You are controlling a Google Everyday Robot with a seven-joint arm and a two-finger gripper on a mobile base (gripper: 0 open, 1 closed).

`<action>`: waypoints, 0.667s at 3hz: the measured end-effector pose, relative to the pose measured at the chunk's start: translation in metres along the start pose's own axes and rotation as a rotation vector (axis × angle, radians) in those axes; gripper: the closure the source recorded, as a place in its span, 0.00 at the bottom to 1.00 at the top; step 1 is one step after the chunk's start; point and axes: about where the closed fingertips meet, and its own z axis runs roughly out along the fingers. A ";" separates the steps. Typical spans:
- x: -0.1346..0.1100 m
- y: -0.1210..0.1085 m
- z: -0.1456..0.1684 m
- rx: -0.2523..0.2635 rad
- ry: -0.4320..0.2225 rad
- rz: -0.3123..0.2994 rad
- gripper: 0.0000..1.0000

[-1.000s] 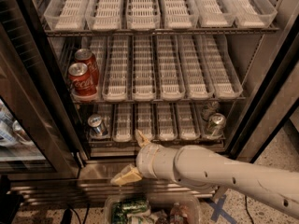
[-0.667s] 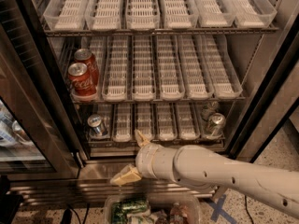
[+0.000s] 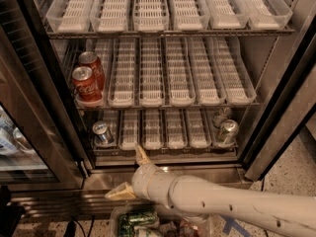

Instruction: Pick redbull can from bottom shelf of fridge

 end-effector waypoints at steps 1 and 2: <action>0.002 0.003 0.027 0.084 -0.064 0.014 0.00; -0.005 -0.004 0.048 0.160 -0.121 0.024 0.00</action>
Offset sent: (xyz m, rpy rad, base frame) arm 0.0497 0.0514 -0.0142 0.1773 -0.1814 -0.1895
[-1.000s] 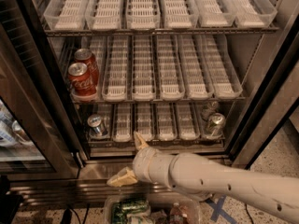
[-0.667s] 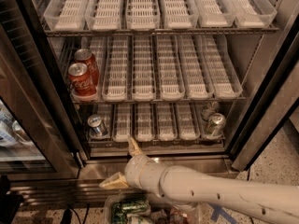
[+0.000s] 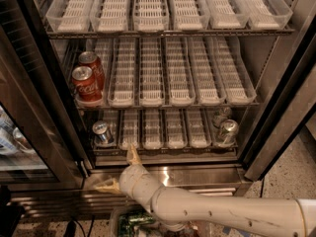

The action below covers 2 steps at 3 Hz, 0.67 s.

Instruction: Pick redbull can from bottom shelf of fridge

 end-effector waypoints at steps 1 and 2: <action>-0.007 -0.005 0.014 0.051 -0.048 0.013 0.00; -0.007 -0.003 0.014 0.058 -0.055 0.016 0.00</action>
Offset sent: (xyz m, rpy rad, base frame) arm 0.0105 0.0082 0.0050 0.0394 -0.0328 -0.0290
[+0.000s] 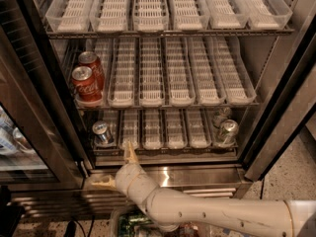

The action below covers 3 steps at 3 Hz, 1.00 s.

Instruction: Pick redbull can from bottom shelf of fridge

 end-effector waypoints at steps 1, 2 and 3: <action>-0.001 0.007 0.018 0.060 -0.043 -0.047 0.00; 0.005 -0.010 0.032 0.204 -0.066 -0.075 0.06; 0.009 -0.025 0.037 0.312 -0.073 -0.095 0.20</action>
Offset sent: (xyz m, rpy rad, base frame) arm 0.0560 0.0003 -0.0099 0.0189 -0.2550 -0.3367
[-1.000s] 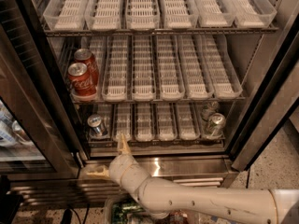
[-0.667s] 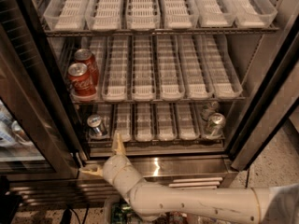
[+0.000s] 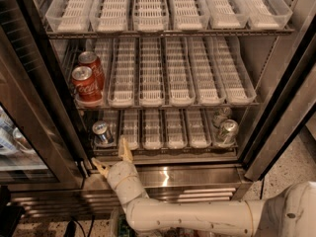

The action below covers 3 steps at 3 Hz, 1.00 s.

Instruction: Pick redbull can from bottom shelf of fridge

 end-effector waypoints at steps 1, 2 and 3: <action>0.004 -0.008 0.004 0.069 -0.002 -0.007 0.26; 0.006 -0.008 0.007 0.114 -0.010 0.009 0.43; 0.007 0.000 0.014 0.131 -0.025 0.036 0.42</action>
Offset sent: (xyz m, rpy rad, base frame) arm 0.0140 -0.0050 -0.0068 0.0639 -0.0585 -0.1453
